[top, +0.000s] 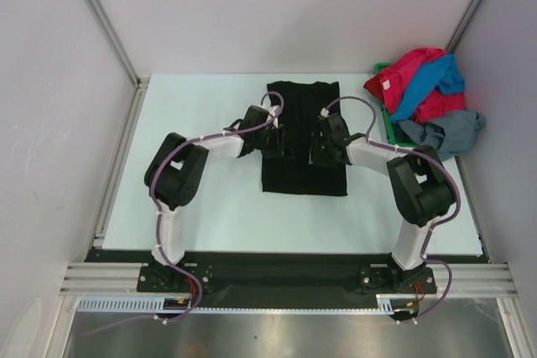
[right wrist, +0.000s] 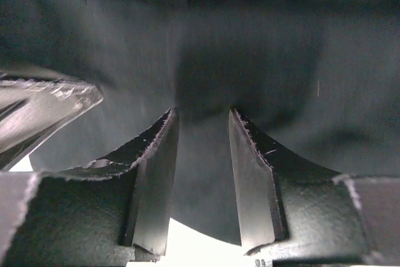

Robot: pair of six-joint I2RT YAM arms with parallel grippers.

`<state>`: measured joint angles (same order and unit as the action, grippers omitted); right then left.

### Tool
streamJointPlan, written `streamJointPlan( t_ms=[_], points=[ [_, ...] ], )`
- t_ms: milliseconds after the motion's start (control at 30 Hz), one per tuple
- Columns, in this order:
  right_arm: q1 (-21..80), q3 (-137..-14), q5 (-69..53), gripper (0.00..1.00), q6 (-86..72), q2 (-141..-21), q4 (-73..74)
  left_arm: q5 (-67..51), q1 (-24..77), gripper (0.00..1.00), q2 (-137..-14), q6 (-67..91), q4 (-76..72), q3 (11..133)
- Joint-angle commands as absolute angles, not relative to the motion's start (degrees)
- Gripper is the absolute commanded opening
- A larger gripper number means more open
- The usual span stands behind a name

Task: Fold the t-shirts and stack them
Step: Fold the tshirt

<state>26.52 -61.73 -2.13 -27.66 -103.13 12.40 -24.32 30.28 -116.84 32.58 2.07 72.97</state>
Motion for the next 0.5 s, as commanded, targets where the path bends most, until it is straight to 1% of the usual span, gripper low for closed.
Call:
streamJointPlan(
  t_ms=[0, 33, 100, 133, 167, 233, 267, 367, 467],
  points=[
    [26.2, -66.96, 2.02, 0.43, -25.05, -108.27, 10.36, -23.03, 28.39, 0.39, -119.17, 32.35, 1.65, 79.61],
    [25.06, -71.15, 2.2, 0.44, -24.61, -109.59, 11.15, -23.2, 27.43, 0.39, -120.31, 32.34, 2.63, 83.46],
    [23.83, -75.12, 2.2, 0.44, -22.95, -113.36, 11.69, -23.99, 26.64, 0.39, -122.51, 31.82, 5.53, 87.78],
    [22.69, -76.89, 2.46, 0.45, -22.07, -114.6, 11.69, -23.73, 25.85, 0.39, -124.78, 31.38, 6.84, 92.41],
    [21.98, -81.95, 2.55, 0.45, -21.28, -115.74, 12.56, -23.47, 25.32, 0.39, -125.76, 30.77, 9.55, 94.64],
    [20.75, -87.34, 4.64, 0.45, -18.91, -117.94, 16.86, -23.82, 23.83, 0.38, -126.91, 30.41, 11.59, 99.64],
    [20.57, -92.15, 5.35, 0.46, -18.11, -118.04, 18.18, -23.56, 23.47, 0.38, -126.22, 30.32, 12.82, 100.19],
    [19.95, -97.37, 6.15, 0.49, -15.47, -116.2, 22.75, -23.38, 22.68, 0.4, -120.6, 29.36, 12.74, 98.18],
    [19.6, -95.12, 6.68, 0.52, -15.38, -112.33, 25.66, -24.08, 22.68, 0.43, -114.54, 28.74, 12.05, 92.57]
  ],
)
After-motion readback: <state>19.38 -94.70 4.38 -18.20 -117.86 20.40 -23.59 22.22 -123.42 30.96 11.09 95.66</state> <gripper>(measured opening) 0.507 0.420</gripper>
